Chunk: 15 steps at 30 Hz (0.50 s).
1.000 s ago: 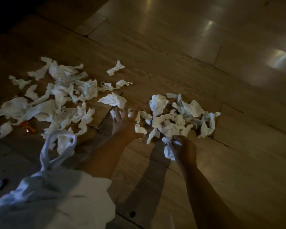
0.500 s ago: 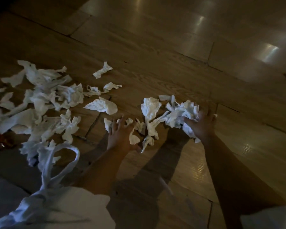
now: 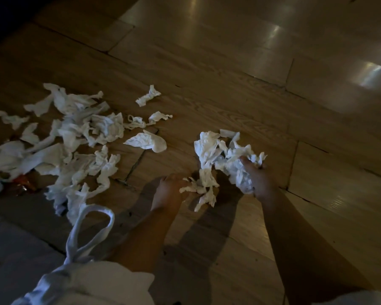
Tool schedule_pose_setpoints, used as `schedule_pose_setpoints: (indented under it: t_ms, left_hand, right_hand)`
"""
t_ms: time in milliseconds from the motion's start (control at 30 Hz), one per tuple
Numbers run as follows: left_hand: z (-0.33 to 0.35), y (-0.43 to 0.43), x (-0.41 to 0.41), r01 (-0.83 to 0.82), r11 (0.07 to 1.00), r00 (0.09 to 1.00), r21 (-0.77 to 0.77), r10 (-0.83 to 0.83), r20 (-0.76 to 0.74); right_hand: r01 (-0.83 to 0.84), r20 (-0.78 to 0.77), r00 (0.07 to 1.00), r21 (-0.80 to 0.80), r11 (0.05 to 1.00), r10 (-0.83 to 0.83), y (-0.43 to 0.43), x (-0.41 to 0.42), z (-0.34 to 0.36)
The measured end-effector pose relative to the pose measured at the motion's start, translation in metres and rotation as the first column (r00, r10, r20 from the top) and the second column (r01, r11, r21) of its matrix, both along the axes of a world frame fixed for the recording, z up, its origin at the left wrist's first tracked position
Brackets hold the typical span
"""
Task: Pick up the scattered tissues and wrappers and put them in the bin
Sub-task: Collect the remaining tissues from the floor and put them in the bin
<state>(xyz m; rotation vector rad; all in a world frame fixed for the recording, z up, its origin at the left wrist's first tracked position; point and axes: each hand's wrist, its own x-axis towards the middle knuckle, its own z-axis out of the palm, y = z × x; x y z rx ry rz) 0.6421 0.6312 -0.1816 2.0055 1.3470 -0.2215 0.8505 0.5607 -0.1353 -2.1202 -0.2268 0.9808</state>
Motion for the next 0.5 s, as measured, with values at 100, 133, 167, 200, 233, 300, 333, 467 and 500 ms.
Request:
schedule_pose_setpoints:
  t_ms: [100,133,167,200,233,300,333,467,500]
  left_hand:
    - [0.009,-0.007,-0.008,-0.269,0.945,0.928,-0.185,0.305,0.211]
    - [0.016,-0.01,-0.011,-0.347,0.903,0.868,-0.253,0.411,0.279]
    - [0.024,-0.013,-0.014,-0.411,0.859,0.798,-0.303,0.5,0.336]
    - [0.031,-0.017,-0.019,-0.45,0.814,0.722,-0.368,0.574,0.387]
    - [0.039,-0.021,-0.022,-0.467,0.766,0.647,-0.443,0.637,0.42]
    - [0.058,-0.029,-0.033,-0.467,0.715,0.561,-0.52,0.694,0.452]
    - [0.067,-0.034,-0.04,-0.462,0.709,0.544,-0.534,0.701,0.461]
    - [0.102,-0.054,-0.074,-0.494,0.655,0.466,-0.572,0.755,0.461]
    - [0.114,-0.06,-0.087,-0.522,0.658,0.459,-0.543,0.753,0.472]
  right_hand:
    - [0.068,-0.093,0.994,0.099,0.993,-0.059,-0.003,-0.015,0.012]
    - [0.071,-0.109,0.992,0.111,0.991,-0.058,-0.003,-0.021,0.016]
    - [0.073,-0.124,0.991,0.122,0.99,-0.058,-0.002,-0.026,0.022]
    - [0.083,-0.15,0.987,0.127,0.988,-0.064,-0.001,-0.032,0.028]
    - [0.097,-0.186,0.98,0.125,0.987,-0.073,-0.001,-0.038,0.033]
    - [0.121,-0.248,0.965,0.118,0.986,-0.089,-0.004,-0.051,0.041]
    - [0.117,-0.258,0.962,0.118,0.986,-0.083,-0.006,-0.059,0.045]
    - [0.05,-0.266,0.964,0.109,0.993,-0.019,-0.017,-0.096,0.058]
    - [0.026,-0.256,0.967,0.112,0.993,0.004,-0.019,-0.109,0.064]
